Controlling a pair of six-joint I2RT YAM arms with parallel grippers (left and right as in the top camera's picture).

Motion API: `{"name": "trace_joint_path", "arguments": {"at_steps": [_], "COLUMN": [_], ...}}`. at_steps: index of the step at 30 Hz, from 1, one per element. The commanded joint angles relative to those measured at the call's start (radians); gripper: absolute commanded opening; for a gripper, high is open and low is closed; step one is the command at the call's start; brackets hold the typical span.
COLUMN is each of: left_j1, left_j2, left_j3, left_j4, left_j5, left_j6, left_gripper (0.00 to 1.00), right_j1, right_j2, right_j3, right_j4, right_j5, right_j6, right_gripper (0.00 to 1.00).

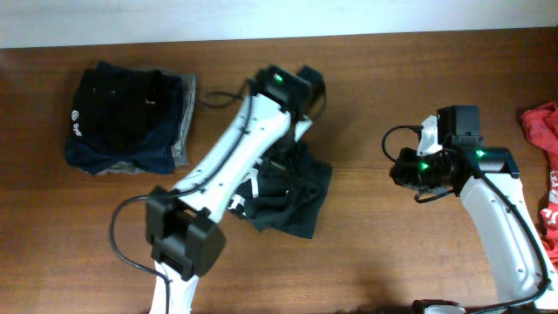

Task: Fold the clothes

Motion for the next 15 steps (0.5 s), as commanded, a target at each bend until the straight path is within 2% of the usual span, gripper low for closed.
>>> {"name": "trace_joint_path", "arguments": {"at_steps": [1,3,4,5,6,9,11,15], "left_j1": [0.096,0.15,0.178,0.211,0.237,0.282,0.307,0.316], "left_j2": [-0.053,-0.086,-0.104,-0.128,-0.153,-0.208,-0.247,-0.289], "left_j3": [0.137,0.196,0.22,0.242,0.253,0.253,0.253,0.253], "left_j4": [-0.005,-0.005,-0.005,-0.005,-0.005,-0.005,-0.005,-0.004], "left_j5": [0.058,0.087,0.103,0.11,0.11,0.109,0.109,0.098], "left_j6": [-0.013,-0.013,-0.013,-0.013,-0.013,-0.011,-0.008,0.011], "left_gripper": [0.91,0.58,0.47,0.27,0.16,0.15,0.15,0.15], "right_j1": [0.054,0.142,0.197,0.271,0.356,0.504,0.6,0.666], "right_j2": [-0.008,0.007,0.018,0.033,0.053,0.1,0.168,0.341], "right_j3": [0.009,0.009,0.009,0.009,0.009,0.009,0.009,0.009], "right_j4": [0.056,0.114,0.149,0.201,0.267,0.433,0.567,0.748], "right_j5": [-0.321,-0.394,-0.412,-0.415,-0.415,-0.38,-0.225,-0.153], "right_j6": [-0.181,-0.181,-0.18,-0.173,-0.168,-0.099,0.063,0.187], "right_gripper": [0.22,0.11,0.08,0.04,0.04,0.04,0.04,0.04]}}
